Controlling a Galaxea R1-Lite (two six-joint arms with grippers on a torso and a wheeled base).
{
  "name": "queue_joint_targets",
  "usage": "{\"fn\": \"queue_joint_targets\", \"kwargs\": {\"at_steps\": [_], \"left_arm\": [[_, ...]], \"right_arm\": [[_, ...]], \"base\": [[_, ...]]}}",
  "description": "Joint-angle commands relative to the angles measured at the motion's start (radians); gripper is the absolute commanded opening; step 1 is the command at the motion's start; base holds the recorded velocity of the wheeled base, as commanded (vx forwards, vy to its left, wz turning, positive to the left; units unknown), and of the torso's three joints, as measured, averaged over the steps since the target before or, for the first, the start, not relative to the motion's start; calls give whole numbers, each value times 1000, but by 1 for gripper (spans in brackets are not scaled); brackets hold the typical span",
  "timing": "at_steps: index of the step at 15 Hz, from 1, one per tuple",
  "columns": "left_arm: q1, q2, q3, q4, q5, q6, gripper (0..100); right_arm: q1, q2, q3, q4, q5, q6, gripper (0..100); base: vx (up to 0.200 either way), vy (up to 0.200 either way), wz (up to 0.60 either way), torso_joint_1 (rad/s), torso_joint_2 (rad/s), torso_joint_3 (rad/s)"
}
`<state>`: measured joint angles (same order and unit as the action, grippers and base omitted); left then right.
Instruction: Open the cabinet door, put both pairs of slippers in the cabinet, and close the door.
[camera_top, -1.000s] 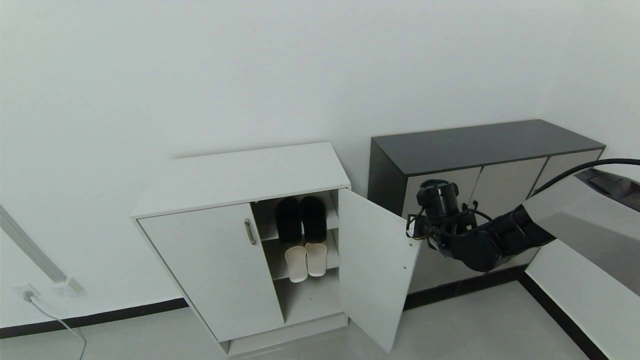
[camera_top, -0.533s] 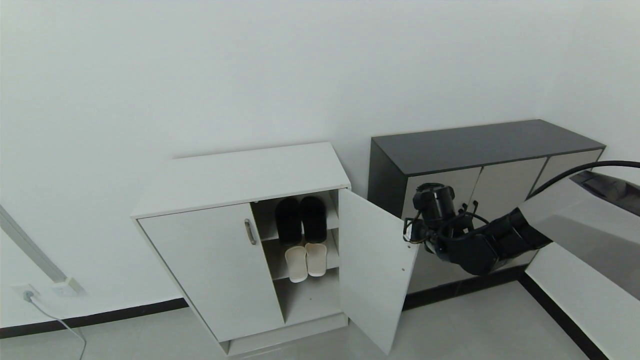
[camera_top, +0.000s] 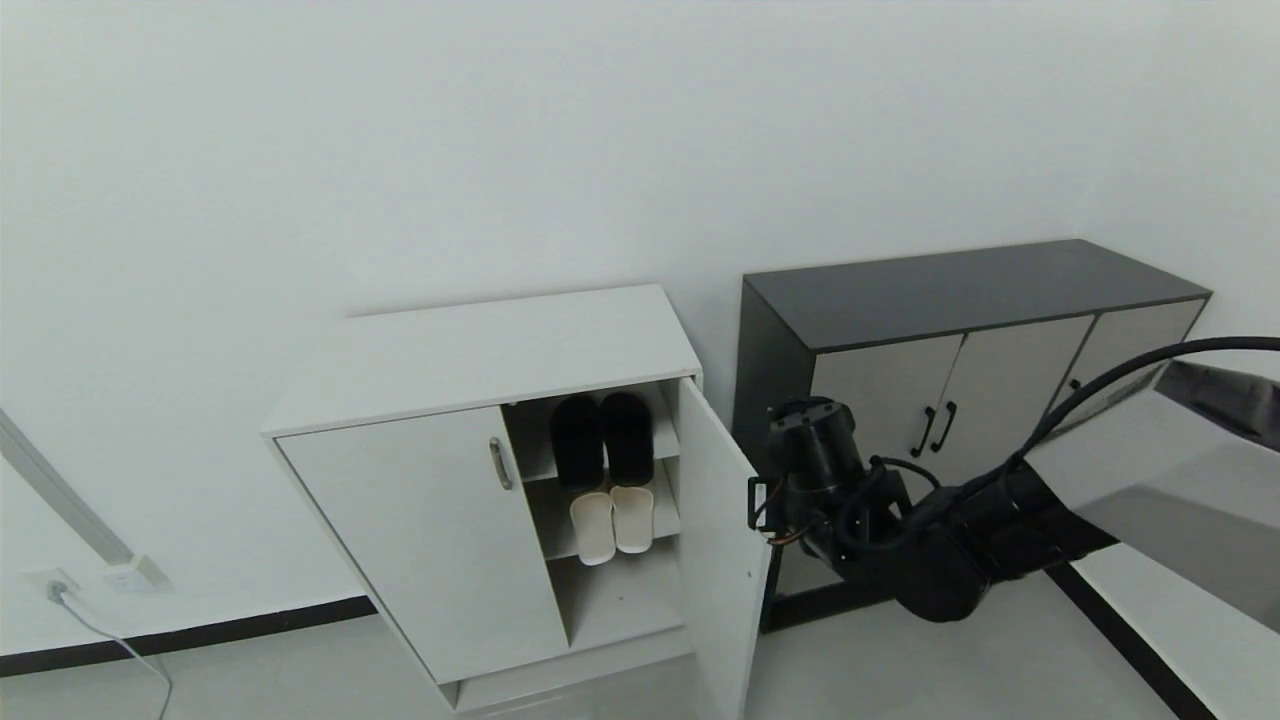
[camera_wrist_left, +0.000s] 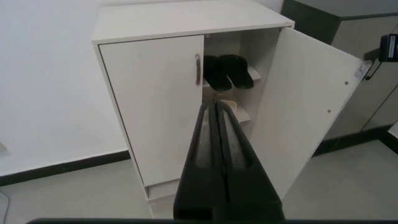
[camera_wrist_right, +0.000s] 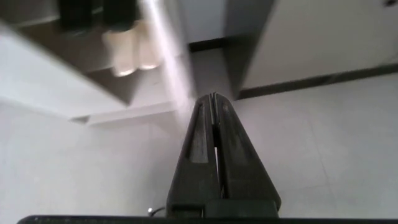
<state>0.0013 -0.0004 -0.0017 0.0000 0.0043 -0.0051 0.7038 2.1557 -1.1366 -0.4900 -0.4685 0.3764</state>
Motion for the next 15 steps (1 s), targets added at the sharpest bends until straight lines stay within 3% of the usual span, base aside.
{"fn": "queue_joint_targets", "kwargs": {"at_steps": [1,3,11,15], "left_arm": [[0,0,0,0,0,-1,0],[0,0,0,0,0,-1,0],[0,0,0,0,0,-1,0],[0,0,0,0,0,-1,0]], "right_arm": [[65,-59,35,1,25,4,0],[102,-99,66,1,82,24,0],[108,-155,140,-28,85,-17,0],[108,-152,140,-28,87,-20,0]], "base": [[0,0,0,0,0,0],[0,0,0,0,0,0],[0,0,0,0,0,0],[0,0,600,1,0,1]]}}
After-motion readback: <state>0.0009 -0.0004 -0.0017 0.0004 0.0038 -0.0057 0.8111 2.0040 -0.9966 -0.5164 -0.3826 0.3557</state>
